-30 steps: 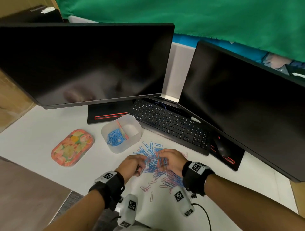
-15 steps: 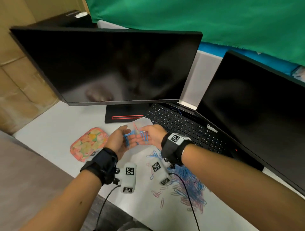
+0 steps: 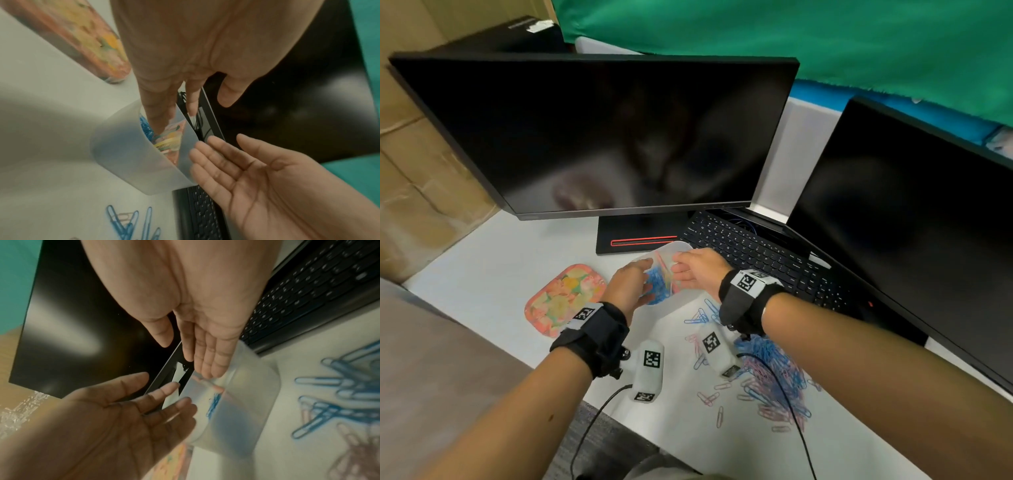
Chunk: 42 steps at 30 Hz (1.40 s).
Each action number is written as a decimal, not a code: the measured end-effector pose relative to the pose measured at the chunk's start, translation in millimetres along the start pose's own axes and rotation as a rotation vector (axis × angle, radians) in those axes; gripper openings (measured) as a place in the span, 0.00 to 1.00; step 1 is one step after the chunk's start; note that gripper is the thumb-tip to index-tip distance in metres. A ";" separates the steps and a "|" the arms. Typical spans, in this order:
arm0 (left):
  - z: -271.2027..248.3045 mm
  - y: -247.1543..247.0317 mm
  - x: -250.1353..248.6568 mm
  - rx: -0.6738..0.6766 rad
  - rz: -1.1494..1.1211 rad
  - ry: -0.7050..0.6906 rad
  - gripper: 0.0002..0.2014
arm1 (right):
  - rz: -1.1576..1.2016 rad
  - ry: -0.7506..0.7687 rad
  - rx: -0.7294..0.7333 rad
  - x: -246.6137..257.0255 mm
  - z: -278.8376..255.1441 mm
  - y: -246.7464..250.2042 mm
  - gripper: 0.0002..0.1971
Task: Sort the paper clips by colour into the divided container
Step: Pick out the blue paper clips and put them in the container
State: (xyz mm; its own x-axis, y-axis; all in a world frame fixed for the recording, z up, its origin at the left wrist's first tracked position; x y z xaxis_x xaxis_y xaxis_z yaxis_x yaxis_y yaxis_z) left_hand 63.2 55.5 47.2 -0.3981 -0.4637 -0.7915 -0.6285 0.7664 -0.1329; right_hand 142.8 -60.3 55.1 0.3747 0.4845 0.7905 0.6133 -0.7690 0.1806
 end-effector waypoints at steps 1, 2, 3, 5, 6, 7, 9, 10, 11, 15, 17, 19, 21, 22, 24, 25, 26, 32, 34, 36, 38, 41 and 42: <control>-2.3 -3.6 0.6 0.025 0.053 -0.043 0.13 | -0.038 0.021 -0.026 -4.2 -3.6 7.9 0.18; -4.2 -6.9 2.4 0.061 0.121 -0.091 0.11 | -0.083 0.038 -0.047 -9.8 -7.8 16.6 0.17; -6.0 -10.2 5.0 0.108 0.203 -0.139 0.09 | -0.145 0.052 -0.067 -17.0 -11.7 26.1 0.16; -10.1 -17.3 14.3 0.225 0.382 -0.218 0.09 | -0.301 0.082 -0.111 -33.8 -21.6 45.8 0.13; -11.8 -20.9 21.0 0.278 0.480 -0.249 0.10 | -0.385 0.094 -0.135 -44.6 -26.5 55.4 0.12; -13.0 -25.2 28.3 0.320 0.590 -0.282 0.10 | -0.463 0.099 -0.151 -56.0 -30.9 64.1 0.11; -13.4 -32.6 45.6 0.377 0.821 -0.340 0.09 | -0.584 0.111 -0.167 -78.6 -39.5 77.8 0.10; -11.9 -35.0 54.8 0.388 0.918 -0.349 0.08 | -0.628 0.121 -0.170 -88.1 -43.5 83.3 0.09; -10.3 -36.3 64.5 0.393 0.993 -0.343 0.07 | -0.655 0.131 -0.170 -97.2 -47.5 87.6 0.09; -3.5 -36.9 97.4 0.369 1.224 -0.345 0.12 | -0.707 0.124 -0.182 -131.1 -64.7 100.2 0.11; -2.7 -38.8 108.4 0.370 1.298 -0.342 0.10 | -0.744 0.093 -0.175 -152.9 -72.3 108.2 0.10; -3.6 -40.1 116.2 0.379 1.361 -0.336 0.02 | -0.790 0.057 -0.162 -172.8 -80.7 116.9 0.10; -3.3 -39.9 123.8 0.392 1.419 -0.337 0.03 | -0.824 0.023 -0.146 -188.2 -90.6 124.0 0.10; -2.4 -39.7 126.0 0.390 1.432 -0.344 0.03 | -0.835 0.016 -0.143 -194.1 -94.9 126.5 0.09; -1.3 -39.7 128.9 0.379 1.425 -0.374 0.03 | -0.850 0.024 -0.143 -202.5 -101.6 128.6 0.06; -0.7 -39.9 130.1 0.375 1.421 -0.393 0.02 | -0.858 0.028 -0.139 -205.5 -104.2 127.8 0.06; -0.8 -40.2 131.2 0.373 1.421 -0.410 0.02 | -0.871 0.036 -0.132 -207.8 -106.9 125.5 0.05; -2.2 -42.4 133.6 0.385 1.391 -0.427 0.10 | -1.008 0.055 -0.165 -219.5 -109.2 108.2 0.06; -3.5 -42.6 133.7 0.393 1.384 -0.410 0.11 | -1.017 0.046 -0.188 -220.7 -106.7 106.2 0.05; -5.4 -42.1 135.2 0.395 1.383 -0.411 0.11 | -1.011 0.048 -0.205 -221.9 -105.0 105.2 0.05; -6.5 -41.3 137.3 0.396 1.376 -0.415 0.10 | -1.020 0.062 -0.214 -222.0 -103.9 104.3 0.04; -7.2 -39.4 139.7 0.401 1.351 -0.402 0.09 | -1.025 0.083 -0.223 -222.1 -103.1 104.4 0.06; -7.2 -38.2 140.5 0.404 1.341 -0.397 0.09 | -1.014 0.091 -0.223 -221.5 -103.4 104.6 0.07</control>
State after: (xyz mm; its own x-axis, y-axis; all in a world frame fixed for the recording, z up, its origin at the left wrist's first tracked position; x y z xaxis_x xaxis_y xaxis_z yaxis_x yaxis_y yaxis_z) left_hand 26.5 -42.1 -54.6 -0.2739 0.7859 -0.5544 0.3128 0.6178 0.7214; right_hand 52.1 -291.2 -40.7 -0.3041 0.9202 0.2464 0.4648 -0.0824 0.8816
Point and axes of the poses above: each hand's wrist, its own z-axis towards the middle knuckle, its own y-axis out of the back of the hand, x = y × z, the point moved 2 cm from there along z, towards the middle knuckle, and after that the axes turned 10 degrees about -z, right-handed, at the moved point
